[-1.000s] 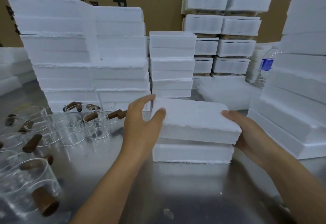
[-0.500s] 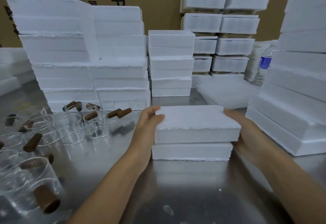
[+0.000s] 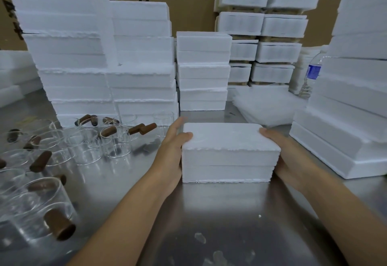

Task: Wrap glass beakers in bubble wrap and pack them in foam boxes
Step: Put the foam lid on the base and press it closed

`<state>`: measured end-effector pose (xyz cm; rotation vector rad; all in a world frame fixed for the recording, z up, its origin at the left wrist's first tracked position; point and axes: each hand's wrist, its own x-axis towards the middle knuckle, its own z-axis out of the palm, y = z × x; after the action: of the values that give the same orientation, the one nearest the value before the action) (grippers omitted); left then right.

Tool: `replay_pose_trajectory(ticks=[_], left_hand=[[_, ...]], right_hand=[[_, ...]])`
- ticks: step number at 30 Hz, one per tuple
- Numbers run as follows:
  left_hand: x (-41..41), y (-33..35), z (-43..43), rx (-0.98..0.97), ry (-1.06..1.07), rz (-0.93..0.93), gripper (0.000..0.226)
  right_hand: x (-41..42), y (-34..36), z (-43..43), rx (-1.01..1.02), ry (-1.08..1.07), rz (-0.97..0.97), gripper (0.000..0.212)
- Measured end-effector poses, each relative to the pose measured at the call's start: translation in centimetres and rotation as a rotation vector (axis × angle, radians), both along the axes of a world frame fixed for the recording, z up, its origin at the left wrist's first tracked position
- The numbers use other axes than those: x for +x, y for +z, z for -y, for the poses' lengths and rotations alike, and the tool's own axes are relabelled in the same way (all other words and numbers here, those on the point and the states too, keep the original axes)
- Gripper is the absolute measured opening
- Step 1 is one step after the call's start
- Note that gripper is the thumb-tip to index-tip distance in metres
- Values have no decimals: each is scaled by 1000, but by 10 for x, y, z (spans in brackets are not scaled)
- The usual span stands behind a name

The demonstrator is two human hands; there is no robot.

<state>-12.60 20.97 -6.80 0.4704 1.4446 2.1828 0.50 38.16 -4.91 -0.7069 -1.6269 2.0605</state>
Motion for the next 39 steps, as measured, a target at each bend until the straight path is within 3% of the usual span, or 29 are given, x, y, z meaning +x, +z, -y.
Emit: replay_pose_trajectory(ticks=[5,8,12,17,21,25,28,30,32,35,39], left_hand=[[1,-1,1,-82,33,119,27],[7,-2,-1,-200,47,105,19],[9,-5,-5,-176,85,92,36],[10,0,0,-40,61,145,37],[8,2,5,-77,-63,83,66],[8,2,6,-109,-166,90,52],[5,2,7,-66,-130,104,42],[3,5,10,32,-99,121,32],[2,8,12,134,-57,152,20],[4,8,10,132,16,154,22],[13,7,4,60,19,133,35]], right_hand=[[1,4,-1,-73,-13,-18,49],[-2,-1,-3,-77,-36,13,36],[-3,-2,-1,-145,-46,-28,30],[-5,-2,-1,-209,-24,-100,36],[-2,1,-3,-254,29,-162,49],[4,7,-4,-271,89,-194,33],[4,10,-7,-212,75,-216,56],[2,10,-9,-186,2,-233,81],[0,9,-5,-157,14,-220,93],[-3,7,19,-57,159,-185,91],[-11,3,45,-47,179,-247,120]])
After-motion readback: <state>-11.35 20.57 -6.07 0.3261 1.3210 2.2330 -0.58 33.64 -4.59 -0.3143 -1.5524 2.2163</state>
